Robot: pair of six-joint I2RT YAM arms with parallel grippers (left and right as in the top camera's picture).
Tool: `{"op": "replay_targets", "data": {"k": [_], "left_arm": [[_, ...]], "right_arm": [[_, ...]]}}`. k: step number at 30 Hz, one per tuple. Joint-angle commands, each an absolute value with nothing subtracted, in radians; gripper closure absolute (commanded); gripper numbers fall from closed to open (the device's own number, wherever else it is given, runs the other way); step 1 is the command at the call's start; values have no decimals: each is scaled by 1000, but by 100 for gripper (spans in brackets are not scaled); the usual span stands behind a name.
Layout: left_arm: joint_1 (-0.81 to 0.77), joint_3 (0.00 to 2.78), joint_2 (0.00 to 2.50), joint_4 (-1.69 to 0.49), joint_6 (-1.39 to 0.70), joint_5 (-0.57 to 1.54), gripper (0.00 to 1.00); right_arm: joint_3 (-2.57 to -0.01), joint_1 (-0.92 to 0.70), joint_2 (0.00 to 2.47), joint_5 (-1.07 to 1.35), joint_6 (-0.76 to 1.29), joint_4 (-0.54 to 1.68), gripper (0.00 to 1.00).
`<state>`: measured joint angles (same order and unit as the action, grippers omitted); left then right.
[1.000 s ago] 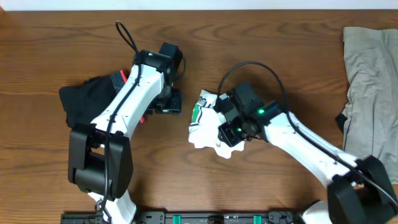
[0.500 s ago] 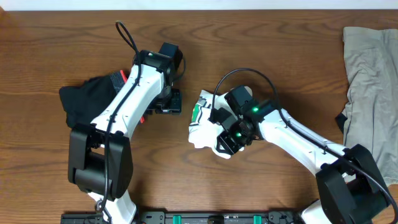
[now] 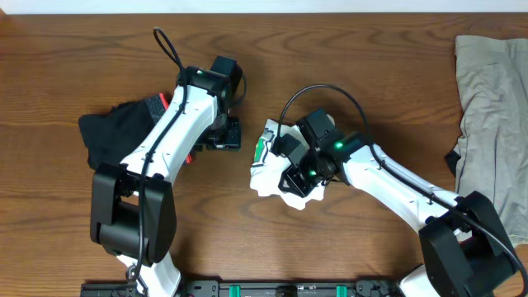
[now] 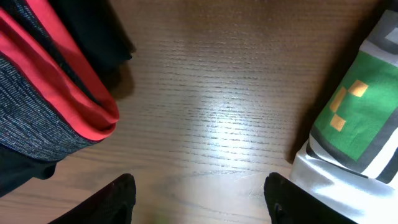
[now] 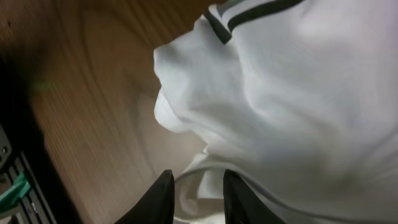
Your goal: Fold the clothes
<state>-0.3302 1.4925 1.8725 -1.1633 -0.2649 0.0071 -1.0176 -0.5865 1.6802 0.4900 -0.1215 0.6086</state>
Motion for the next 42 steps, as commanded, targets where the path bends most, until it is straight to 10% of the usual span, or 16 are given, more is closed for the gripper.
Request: {"op": "replay_targets", "data": {"k": [1,17,26,42], "left_arm": [[-329,1488,1882,-1169,-259,-9,32],[-329,1488,1882,-1178,-259,-9,32],[-329,1488,1882,-1177,-259,-9,32],[-345,1480,1882,-1184,-256,261,32]], "right_arm": [[-1017,-590,1689,494,-136,609,76],[-913,-586,1692,540,-204,687,82],[-917,-581,1610,104,187,876,89],[-915,-455,1512,309,317,725,61]]}}
